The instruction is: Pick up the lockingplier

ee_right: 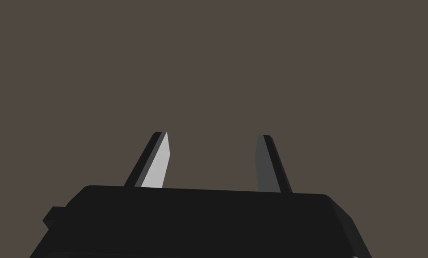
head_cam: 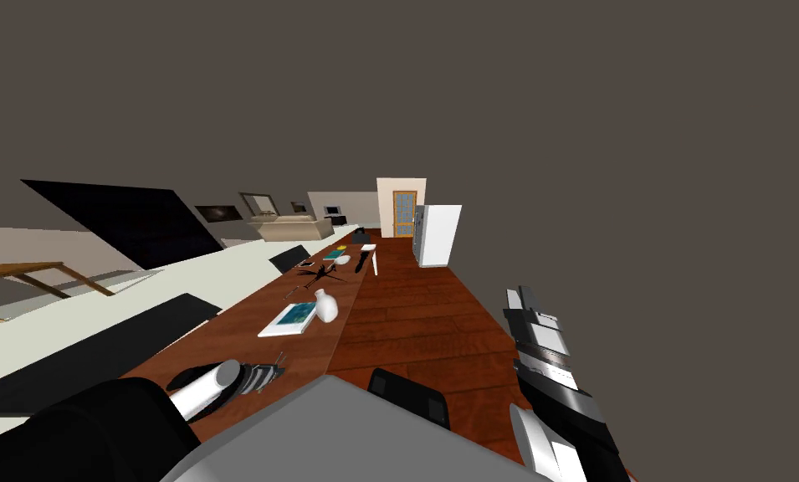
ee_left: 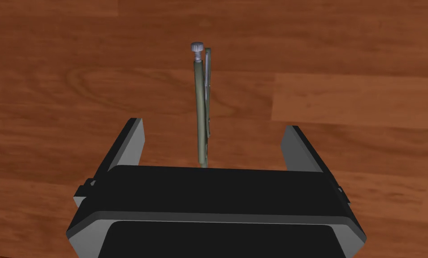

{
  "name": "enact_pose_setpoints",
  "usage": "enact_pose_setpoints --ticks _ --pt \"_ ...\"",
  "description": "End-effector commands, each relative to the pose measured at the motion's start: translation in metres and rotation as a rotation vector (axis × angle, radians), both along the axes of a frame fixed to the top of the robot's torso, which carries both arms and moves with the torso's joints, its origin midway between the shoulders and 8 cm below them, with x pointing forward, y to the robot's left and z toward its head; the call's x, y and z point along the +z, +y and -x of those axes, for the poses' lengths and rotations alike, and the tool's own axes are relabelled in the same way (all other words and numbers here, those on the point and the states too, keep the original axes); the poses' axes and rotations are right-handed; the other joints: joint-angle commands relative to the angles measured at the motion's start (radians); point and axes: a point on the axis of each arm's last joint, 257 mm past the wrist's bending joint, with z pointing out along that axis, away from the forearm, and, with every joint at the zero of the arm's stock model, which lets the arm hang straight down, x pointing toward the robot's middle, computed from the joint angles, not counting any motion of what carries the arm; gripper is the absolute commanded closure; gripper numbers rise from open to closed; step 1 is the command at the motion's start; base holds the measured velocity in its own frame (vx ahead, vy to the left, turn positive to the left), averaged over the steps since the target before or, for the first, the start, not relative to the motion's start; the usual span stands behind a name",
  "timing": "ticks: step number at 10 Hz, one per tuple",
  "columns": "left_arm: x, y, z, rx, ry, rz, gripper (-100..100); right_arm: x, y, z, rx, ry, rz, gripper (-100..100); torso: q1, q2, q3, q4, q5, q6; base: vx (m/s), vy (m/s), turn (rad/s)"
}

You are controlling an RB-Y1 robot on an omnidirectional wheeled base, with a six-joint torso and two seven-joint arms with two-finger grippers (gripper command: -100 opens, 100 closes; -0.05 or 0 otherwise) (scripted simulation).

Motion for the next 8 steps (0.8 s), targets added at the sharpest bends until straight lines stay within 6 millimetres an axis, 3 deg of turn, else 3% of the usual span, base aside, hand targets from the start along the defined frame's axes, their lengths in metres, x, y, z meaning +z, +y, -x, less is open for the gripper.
enact_pose_setpoints --ticks 1,7,8 --pt "-0.007 -0.005 0.020 0.063 0.017 0.069 -100 0.000 0.000 0.000 0.000 0.000 0.000 0 0.000 0.000 0.000 0.000 0.000 0.000 -0.059 0.066 -0.292" --pt "-0.019 -0.022 0.058 0.187 0.046 0.212 -100 0.000 0.000 0.000 0.000 0.000 0.000 0 0.000 -0.002 -0.001 0.000 0.000 0.000 -0.035 0.053 -0.175" --pt "-0.019 -0.020 0.054 0.173 0.042 0.193 -100 0.000 0.000 0.000 0.000 0.000 0.000 0 0.001 -0.002 -0.001 0.000 0.000 0.000 -0.013 0.033 -0.036"
